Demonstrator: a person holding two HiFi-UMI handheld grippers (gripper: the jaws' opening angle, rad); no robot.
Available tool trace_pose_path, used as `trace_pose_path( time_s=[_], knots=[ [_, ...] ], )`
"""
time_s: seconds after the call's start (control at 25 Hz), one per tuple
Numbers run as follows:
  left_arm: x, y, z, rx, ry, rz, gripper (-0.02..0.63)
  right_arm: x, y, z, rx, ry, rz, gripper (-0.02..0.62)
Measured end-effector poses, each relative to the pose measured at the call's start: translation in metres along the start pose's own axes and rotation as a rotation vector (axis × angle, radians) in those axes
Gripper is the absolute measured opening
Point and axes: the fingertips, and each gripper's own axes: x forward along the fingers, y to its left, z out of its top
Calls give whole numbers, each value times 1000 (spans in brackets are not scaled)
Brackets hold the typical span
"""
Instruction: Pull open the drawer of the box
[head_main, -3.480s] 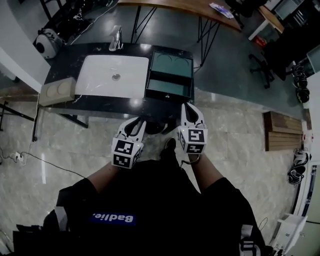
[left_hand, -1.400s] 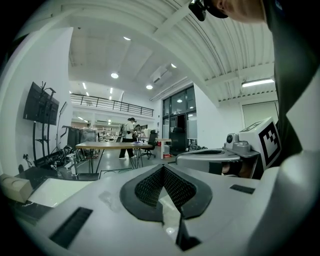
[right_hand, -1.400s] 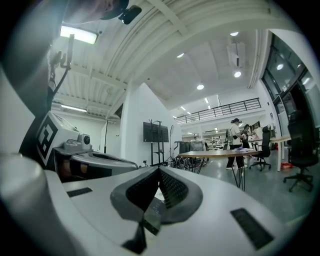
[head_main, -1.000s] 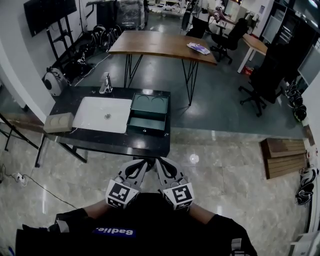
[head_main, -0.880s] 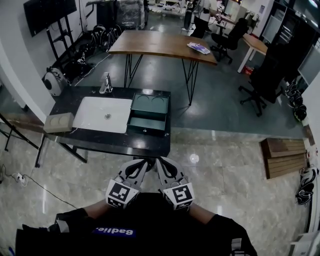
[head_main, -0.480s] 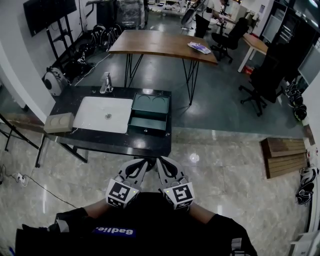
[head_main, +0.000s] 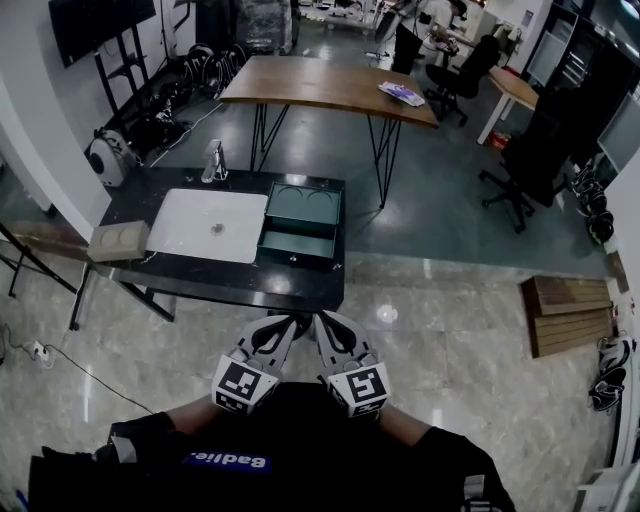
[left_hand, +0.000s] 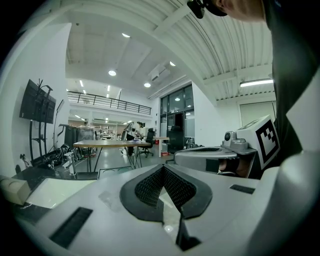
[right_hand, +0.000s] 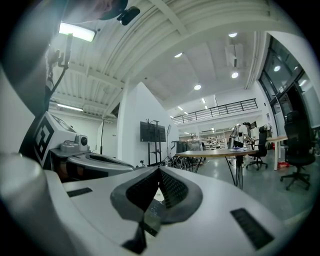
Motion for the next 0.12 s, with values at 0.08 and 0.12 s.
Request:
trace_pose_path(
  time_s=[0.08,0.12],
  knots=[
    [-1,0,1,-2,-4,0,2,0,0,0,1,1,0,-1],
    [-1,0,1,-3,-7,1,2,0,1,0,1,2,1,0]
  ],
)
